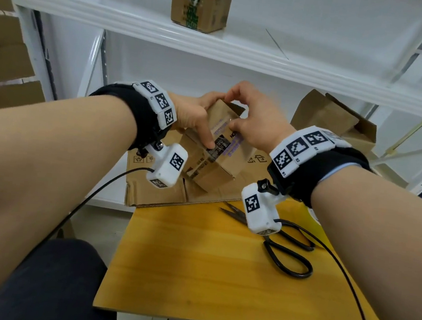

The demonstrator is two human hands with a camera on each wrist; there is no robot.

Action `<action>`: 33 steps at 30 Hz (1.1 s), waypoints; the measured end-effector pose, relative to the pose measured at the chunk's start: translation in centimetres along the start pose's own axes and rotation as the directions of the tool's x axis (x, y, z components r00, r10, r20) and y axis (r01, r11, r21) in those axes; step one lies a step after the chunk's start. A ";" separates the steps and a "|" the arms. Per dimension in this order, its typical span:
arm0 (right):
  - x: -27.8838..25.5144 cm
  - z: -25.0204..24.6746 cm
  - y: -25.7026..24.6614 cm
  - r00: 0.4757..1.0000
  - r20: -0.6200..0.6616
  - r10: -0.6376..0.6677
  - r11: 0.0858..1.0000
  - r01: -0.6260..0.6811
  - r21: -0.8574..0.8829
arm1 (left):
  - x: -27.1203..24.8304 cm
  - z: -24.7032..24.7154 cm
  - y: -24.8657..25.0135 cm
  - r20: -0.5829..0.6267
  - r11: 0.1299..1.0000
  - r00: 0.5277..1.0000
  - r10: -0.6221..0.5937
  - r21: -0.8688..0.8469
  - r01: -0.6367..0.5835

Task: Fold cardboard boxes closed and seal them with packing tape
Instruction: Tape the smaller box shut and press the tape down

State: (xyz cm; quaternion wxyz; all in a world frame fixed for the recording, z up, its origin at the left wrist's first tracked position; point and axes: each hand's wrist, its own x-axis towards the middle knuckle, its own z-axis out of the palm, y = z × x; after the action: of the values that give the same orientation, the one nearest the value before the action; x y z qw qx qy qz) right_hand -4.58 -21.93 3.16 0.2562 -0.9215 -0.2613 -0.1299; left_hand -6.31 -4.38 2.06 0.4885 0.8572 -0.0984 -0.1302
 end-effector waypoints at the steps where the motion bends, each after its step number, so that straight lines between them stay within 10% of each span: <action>1: 0.1 0.0 -0.2 0.999 -0.039 0.014 1.000 -0.014 -0.003 | 0.1 -0.1 -0.2 -0.025 1.000 1.000 -0.013 0.005 0.014; 12: 0.5 -0.8 -2.1 0.943 0.209 0.258 0.966 -0.255 -0.044 | -0.1 -0.3 -0.8 -0.164 0.994 0.985 -0.051 0.083 0.065; 33: -0.3 -1.6 -2.9 0.937 0.346 0.058 0.973 0.026 -0.231 | -0.3 0.4 -0.2 -0.103 0.997 0.995 -0.006 0.081 0.015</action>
State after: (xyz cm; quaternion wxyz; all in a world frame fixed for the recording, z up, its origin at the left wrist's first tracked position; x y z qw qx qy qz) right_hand -6.58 -20.78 5.54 0.0971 -0.9556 -0.2782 0.0085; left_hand -6.70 -4.50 1.79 0.4569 0.8824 -0.0739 -0.0843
